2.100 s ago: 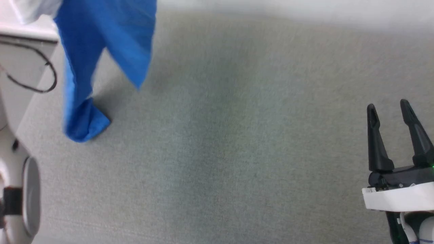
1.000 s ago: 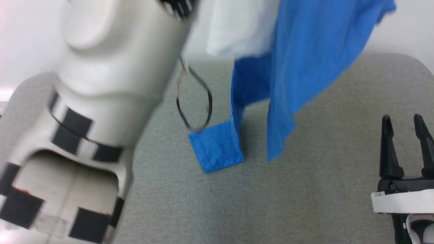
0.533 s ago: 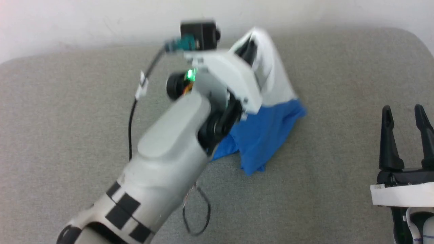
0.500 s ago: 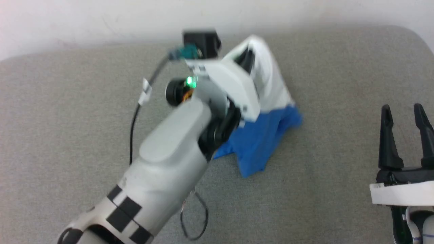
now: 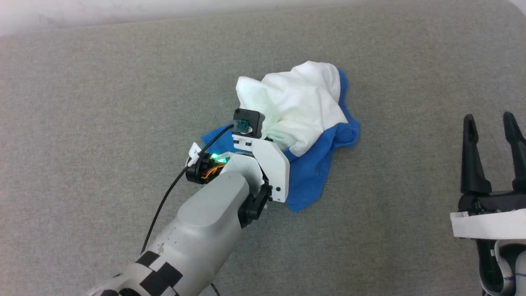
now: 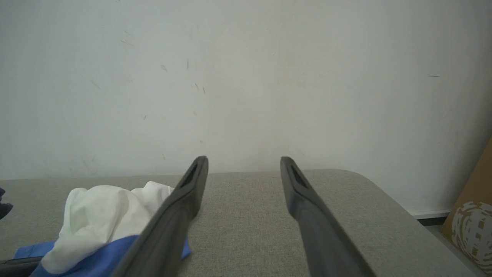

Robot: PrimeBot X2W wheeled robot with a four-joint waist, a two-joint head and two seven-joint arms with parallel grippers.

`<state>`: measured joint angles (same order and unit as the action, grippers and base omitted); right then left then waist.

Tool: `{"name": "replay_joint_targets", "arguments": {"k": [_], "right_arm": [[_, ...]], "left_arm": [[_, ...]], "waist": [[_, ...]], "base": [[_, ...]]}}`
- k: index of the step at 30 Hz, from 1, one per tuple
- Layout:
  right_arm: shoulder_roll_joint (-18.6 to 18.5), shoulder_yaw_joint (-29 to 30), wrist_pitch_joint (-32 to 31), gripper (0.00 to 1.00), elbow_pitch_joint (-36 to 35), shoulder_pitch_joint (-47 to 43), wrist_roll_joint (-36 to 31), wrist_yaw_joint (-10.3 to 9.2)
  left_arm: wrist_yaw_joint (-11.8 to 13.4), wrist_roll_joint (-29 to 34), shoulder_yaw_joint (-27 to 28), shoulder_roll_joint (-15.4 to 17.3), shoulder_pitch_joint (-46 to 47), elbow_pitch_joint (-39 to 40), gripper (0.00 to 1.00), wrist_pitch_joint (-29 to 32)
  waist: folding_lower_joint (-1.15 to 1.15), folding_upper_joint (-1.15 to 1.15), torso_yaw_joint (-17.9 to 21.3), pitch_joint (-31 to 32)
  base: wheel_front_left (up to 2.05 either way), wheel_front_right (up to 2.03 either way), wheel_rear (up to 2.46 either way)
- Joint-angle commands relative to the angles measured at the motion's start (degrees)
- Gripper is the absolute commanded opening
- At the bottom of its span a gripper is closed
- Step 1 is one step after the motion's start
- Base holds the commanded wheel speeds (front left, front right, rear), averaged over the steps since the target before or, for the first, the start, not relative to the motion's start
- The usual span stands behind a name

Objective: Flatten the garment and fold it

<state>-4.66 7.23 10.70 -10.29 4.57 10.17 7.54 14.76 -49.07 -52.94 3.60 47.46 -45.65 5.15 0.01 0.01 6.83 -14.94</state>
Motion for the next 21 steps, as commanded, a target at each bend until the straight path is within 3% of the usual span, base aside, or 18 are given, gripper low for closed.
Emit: {"name": "replay_joint_targets", "arguments": {"k": [1,2,8,11,15,21], "right_arm": [[-0.2,0.3,0.4,1.0,0.2,0.7,0.2,-0.05],[-0.2,0.3,0.4,1.0,0.3,0.6,0.2,-0.05],[0.3,0.0,0.1,1.0,1.0,-0.6,0.0,-0.05],[0.7,0.0,-0.2,1.0,1.1,-1.6,-0.6,-0.05],[1.2,0.1,-0.9,1.0,1.1,-3.4,-1.3,-0.05],[1.7,0.2,-1.8,1.0,0.6,-6.3,-1.6,-0.05]], "left_arm": [[0.5,0.1,0.1,-0.1,0.1,-0.6,0.29,-1.1],[0.3,0.1,0.1,-0.2,0.5,-0.5,1.0,-1.9],[-0.7,-1.1,2.2,-0.5,1.0,2.9,1.0,-8.1],[-1.0,-1.8,4.1,1.1,-0.1,6.6,1.0,-11.8],[0.1,-1.4,6.8,6.2,-3.4,15.2,1.0,-16.9],[6.5,2.2,11.7,18.0,-13.7,33.7,1.0,-19.6]], "waist": [[-0.01,-0.01,-0.7,0.0],[-0.01,-0.01,-1.1,0.3],[-0.01,-0.01,-3.6,3.7],[-0.01,-0.01,-4.9,6.4],[-0.01,-0.01,-6.1,9.6],[-0.01,-0.01,-6.4,12.3]], "base": [[0.0,0.0,0.0],[0.0,0.0,0.0],[0.0,0.0,0.0],[0.0,0.0,0.0],[0.0,0.0,0.0],[0.0,0.0,0.0]]}}
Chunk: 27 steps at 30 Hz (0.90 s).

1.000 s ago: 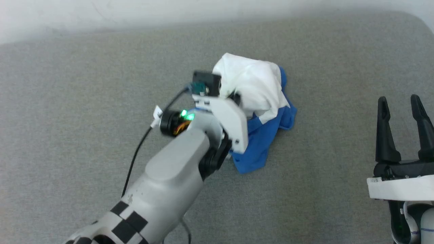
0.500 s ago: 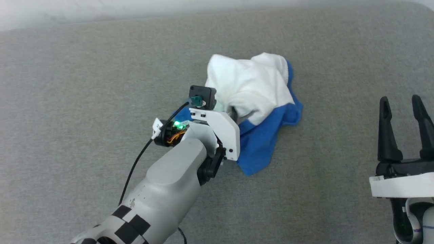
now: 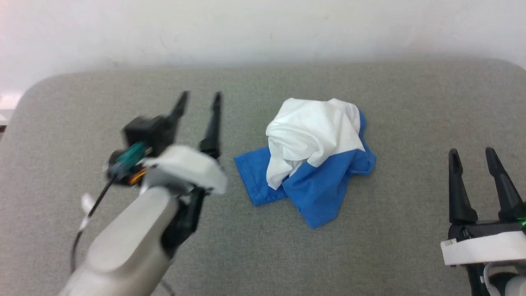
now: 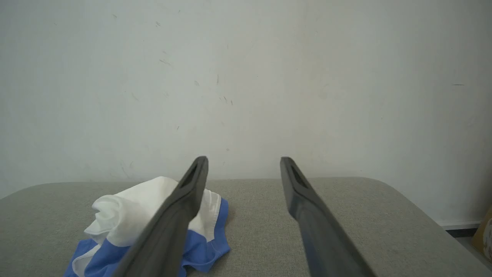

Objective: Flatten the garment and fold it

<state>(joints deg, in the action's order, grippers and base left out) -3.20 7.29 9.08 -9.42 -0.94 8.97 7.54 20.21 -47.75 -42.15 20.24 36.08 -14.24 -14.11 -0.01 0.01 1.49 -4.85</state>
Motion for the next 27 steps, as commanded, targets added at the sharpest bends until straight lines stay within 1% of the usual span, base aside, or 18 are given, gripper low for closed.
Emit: {"name": "replay_joint_targets", "arguments": {"k": [1,3,6,9,12,14,16,18,22,24,27], "right_arm": [[0.3,0.3,-0.2,1.0,-0.4,-1.3,-0.4,-0.05],[0.3,0.6,-0.3,1.0,-0.5,-2.3,0.1,-0.05],[0.3,1.2,-0.4,1.0,-0.6,-3.8,0.9,-0.05],[0.3,1.6,-0.4,1.0,-0.7,-5.0,1.4,-0.05],[0.3,2.0,-0.4,1.0,-0.5,-6.0,1.6,-0.05],[0.3,2.2,-0.6,1.0,-0.4,-6.9,1.8,-0.05],[0.3,2.5,-0.8,1.0,-0.4,-7.9,2.2,-0.05],[0.3,2.7,-1.0,1.0,-0.6,-8.6,2.5,-0.05],[0.2,1.7,-2.8,1.0,-2.1,-7.0,1.5,-0.05],[-1.2,-0.1,-5.4,1.0,-2.1,-5.1,1.7,-0.05],[-4.6,-4.0,-10.9,1.0,-1.5,-1.8,3.4,-0.05]], "left_arm": [[2.5,1.7,2.1,3.1,-4.7,5.8,1.0,-0.6],[4.9,4.0,4.0,6.5,-9.7,12.9,1.0,-0.8],[7.8,8.9,7.2,9.3,-17.3,23.3,1.0,-0.8],[9.7,14.0,9.6,9.9,-25.2,30.3,1.0,-0.9],[10.3,18.7,11.2,9.1,-32.1,32.6,1.0,-0.9],[10.1,21.0,12.1,7.7,-35.9,32.7,1.0,-0.9],[9.6,22.0,13.2,5.6,-38.8,32.5,1.0,-0.9],[8.2,22.8,14.8,3.4,-40.6,32.7,1.0,-0.9],[4.8,25.2,17.0,0.4,-41.6,32.4,1.0,-0.9],[3.2,26.4,18.1,-0.9,-41.3,32.2,1.0,-0.9],[1.3,28.0,19.4,-3.0,-40.9,31.7,1.0,-0.9]], "waist": [[0.01,-0.01,-1.0,2.4],[0.01,-0.01,-1.0,2.8],[0.01,-0.01,-1.0,3.0],[0.01,-0.01,-1.2,3.0],[0.01,-0.01,-1.6,3.0],[0.01,-0.01,-2.1,3.1],[0.01,-0.01,-2.8,3.1],[0.01,-0.01,-3.6,3.0],[0.01,-0.01,-5.0,1.9],[0.01,-0.01,-5.5,1.2],[0.01,-0.01,-6.2,-0.3]], "base": [[0.0,0.0,0.0],[0.0,0.0,0.0],[0.0,0.0,0.0],[0.0,0.0,0.0],[0.0,0.0,0.0],[0.0,0.0,0.0],[0.0,0.0,0.0],[0.0,0.0,0.0],[0.0,0.0,0.0],[0.0,0.0,0.0],[0.0,0.0,0.0]]}}
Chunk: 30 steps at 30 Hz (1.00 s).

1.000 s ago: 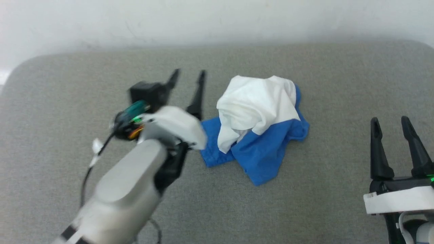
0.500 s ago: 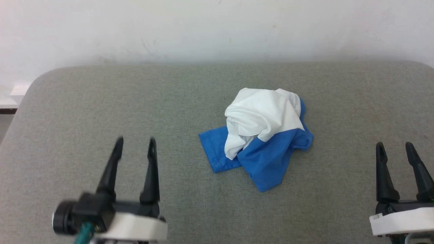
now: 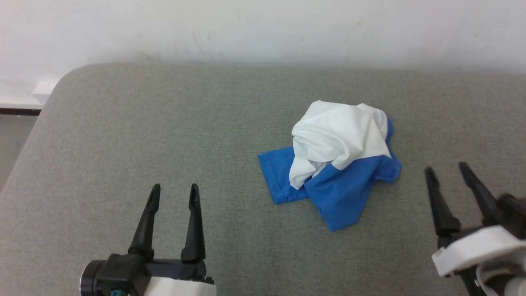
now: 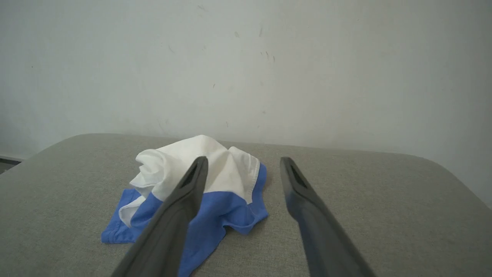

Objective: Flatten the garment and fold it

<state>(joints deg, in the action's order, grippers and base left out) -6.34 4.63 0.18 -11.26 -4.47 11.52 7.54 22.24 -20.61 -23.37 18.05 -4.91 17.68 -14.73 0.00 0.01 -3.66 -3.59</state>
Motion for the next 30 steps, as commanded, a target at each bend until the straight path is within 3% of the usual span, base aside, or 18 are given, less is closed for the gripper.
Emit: {"name": "replay_joint_targets", "arguments": {"k": [1,9,14,19,20,21,30], "right_arm": [[-3.2,-2.8,-4.1,1.0,1.2,2.8,1.6,-0.05],[-13.6,-14.4,-15.3,1.0,8.9,9.2,5.5,-0.05],[-18.5,-22.1,-16.1,1.0,14.6,13.4,5.9,-0.05],[-20.4,-26.8,-16.5,0.97,21.3,17.0,4.8,-0.05],[-20.4,-27.1,-16.7,0.33,22.2,17.5,4.7,-0.05],[-20.4,-27.3,-16.9,0.0,23.0,17.9,4.5,-0.05],[-21.7,-26.0,-16.2,0.0,20.8,19.7,6.9,-0.05]], "left_arm": [[-1.3,1.3,0.9,-1.6,0.3,-0.5,1.0,-0.3],[-5.1,4.7,2.2,-7.5,1.9,-2.0,1.0,-0.3],[-7.7,6.9,3.2,-10.7,2.9,-3.0,1.0,-0.3],[-9.8,8.4,4.2,-13.0,3.5,-3.6,1.0,-0.3],[-10.0,8.6,4.4,-13.3,3.5,-3.7,1.0,-0.3],[-10.3,8.8,4.7,-13.5,3.5,-3.8,1.0,-0.3],[-12.1,9.5,8.0,-14.7,2.2,-4.6,1.0,-0.3]], "waist": [[0.0,-0.01,-1.3,-2.1],[0.0,-0.01,-5.1,-7.3],[0.0,-0.01,-8.1,-10.5],[0.0,-0.01,-9.8,-12.2],[0.0,-0.01,-9.9,-12.2],[0.0,-0.01,-9.9,-12.2],[0.0,-0.01,-6.4,-8.5]], "base": [[0.0,0.0,0.0],[0.0,0.0,0.0],[0.0,0.0,0.0],[0.0,0.0,0.0],[0.0,0.0,0.0],[0.0,0.0,0.0],[0.0,0.0,0.0]]}}
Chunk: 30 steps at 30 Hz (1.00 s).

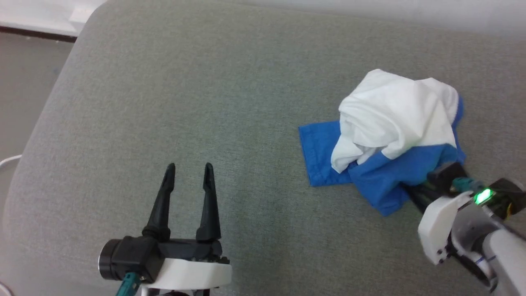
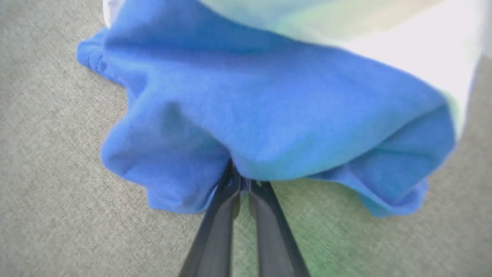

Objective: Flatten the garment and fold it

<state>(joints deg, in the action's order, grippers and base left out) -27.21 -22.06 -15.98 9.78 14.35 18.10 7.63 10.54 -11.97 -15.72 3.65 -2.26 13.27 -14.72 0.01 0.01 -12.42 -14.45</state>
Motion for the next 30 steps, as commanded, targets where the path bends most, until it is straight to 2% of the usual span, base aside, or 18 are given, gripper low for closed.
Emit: {"name": "replay_joint_targets", "arguments": {"k": [1,5,9,12,15,20,24,25,26,30], "right_arm": [[-1.3,1.4,-0.2,0.0,-1.5,1.6,0.6,-0.14],[-3.7,7.8,-0.3,0.0,-6.4,5.2,0.9,-0.14],[-5.7,18.0,-1.4,0.0,-10.8,6.3,-0.1,-0.14],[-6.7,26.1,-3.0,0.0,-12.8,3.4,-1.5,-0.14],[-6.8,33.7,-5.6,0.0,-13.5,-3.8,-3.5,-0.14],[-2.7,42.3,-10.1,0.0,-10.0,-19.2,-4.8,-0.14],[1.7,43.9,-11.6,0.0,-7.1,-25.8,-5.0,-0.14],[2.2,44.0,-11.0,0.36,-6.5,-26.2,-5.4,-0.14],[2.6,44.1,-10.2,1.0,-6.2,-26.3,-6.0,-0.14],[4.8,43.8,-6.0,1.0,-8.3,-23.6,-7.4,-0.14]], "left_arm": [[-0.7,0.9,0.8,-0.3,-0.7,-0.4,1.0,-0.3],[-1.9,1.0,2.3,-0.4,-1.4,-0.8,1.0,-0.3],[-3.0,1.0,3.1,-0.5,-1.8,-1.2,1.0,-0.3],[-3.6,1.0,3.6,-0.6,-2.2,-1.2,1.0,-0.3],[-4.1,1.3,3.9,-0.6,-2.8,-1.3,1.0,-0.3],[-4.7,1.6,4.2,-0.7,-3.4,-1.3,1.0,-0.3],[-5.1,2.0,4.6,-0.7,-3.7,-1.5,1.0,-0.3],[-5.2,2.1,4.7,-0.7,-3.8,-1.5,1.0,-0.3],[-5.4,2.2,4.7,-0.7,-3.9,-1.6,1.0,-0.3],[-6.0,2.4,4.8,-0.7,-3.8,-2.1,1.0,-0.3]], "waist": [[-0.01,-0.01,3.1,3.0],[-0.01,-0.01,5.9,5.3],[-0.01,-0.01,7.3,6.7],[-0.01,-0.01,7.7,6.9],[-0.01,-0.01,7.4,6.6],[-0.01,-0.01,6.3,6.1],[-0.01,-0.01,6.0,6.4],[-0.01,-0.01,6.0,6.5],[-0.01,-0.01,6.0,6.6],[-0.01,-0.01,6.3,7.9]], "base": [[0.0,0.0,0.0],[0.0,0.0,0.0],[0.0,0.0,0.0],[0.0,0.0,0.0],[0.0,0.0,0.0],[0.0,0.0,0.0],[0.0,0.0,0.0],[0.0,0.0,0.0],[0.0,0.0,0.0],[0.0,0.0,0.0]]}}
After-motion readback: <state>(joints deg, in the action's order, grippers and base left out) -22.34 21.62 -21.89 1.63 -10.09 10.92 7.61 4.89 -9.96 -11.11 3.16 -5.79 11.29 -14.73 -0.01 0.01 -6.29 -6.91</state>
